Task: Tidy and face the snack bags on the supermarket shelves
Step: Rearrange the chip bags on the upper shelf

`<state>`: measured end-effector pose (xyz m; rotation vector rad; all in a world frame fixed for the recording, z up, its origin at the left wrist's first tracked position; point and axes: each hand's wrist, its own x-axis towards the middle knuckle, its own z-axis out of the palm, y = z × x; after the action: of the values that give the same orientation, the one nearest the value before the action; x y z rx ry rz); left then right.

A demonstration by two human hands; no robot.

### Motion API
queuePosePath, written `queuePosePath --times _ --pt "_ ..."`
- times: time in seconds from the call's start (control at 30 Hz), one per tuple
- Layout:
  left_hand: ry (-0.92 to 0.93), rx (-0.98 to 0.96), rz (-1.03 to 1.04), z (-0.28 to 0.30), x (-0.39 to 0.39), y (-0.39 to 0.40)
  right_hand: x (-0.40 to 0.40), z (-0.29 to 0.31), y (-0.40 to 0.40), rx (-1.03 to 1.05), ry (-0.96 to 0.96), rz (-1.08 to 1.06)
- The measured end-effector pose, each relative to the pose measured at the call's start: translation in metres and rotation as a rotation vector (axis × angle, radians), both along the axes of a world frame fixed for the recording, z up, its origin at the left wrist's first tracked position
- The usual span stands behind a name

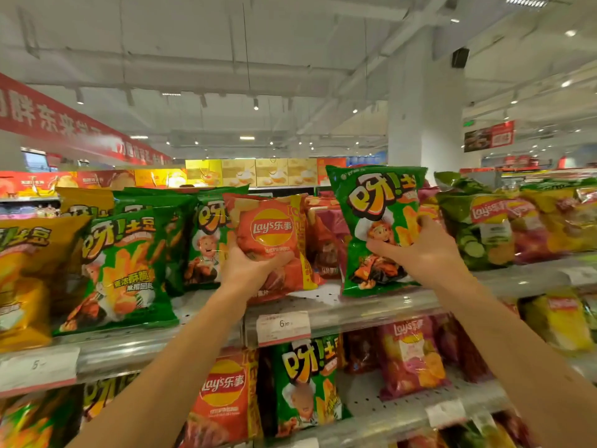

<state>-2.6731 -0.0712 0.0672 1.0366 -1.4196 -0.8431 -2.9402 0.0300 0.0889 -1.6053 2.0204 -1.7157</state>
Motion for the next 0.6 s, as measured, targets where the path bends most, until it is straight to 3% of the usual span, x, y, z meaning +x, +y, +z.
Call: queuePosePath --times 0.27,0.6 --pt "-0.046 0.087 -0.105 -0.009 -0.042 -0.021 -0.02 -0.017 0.027 0.019 -0.041 0.002" --pt "-0.213 0.116 -0.154 -0.008 -0.03 -0.018 0.017 -0.019 0.019 0.025 -0.039 0.027"
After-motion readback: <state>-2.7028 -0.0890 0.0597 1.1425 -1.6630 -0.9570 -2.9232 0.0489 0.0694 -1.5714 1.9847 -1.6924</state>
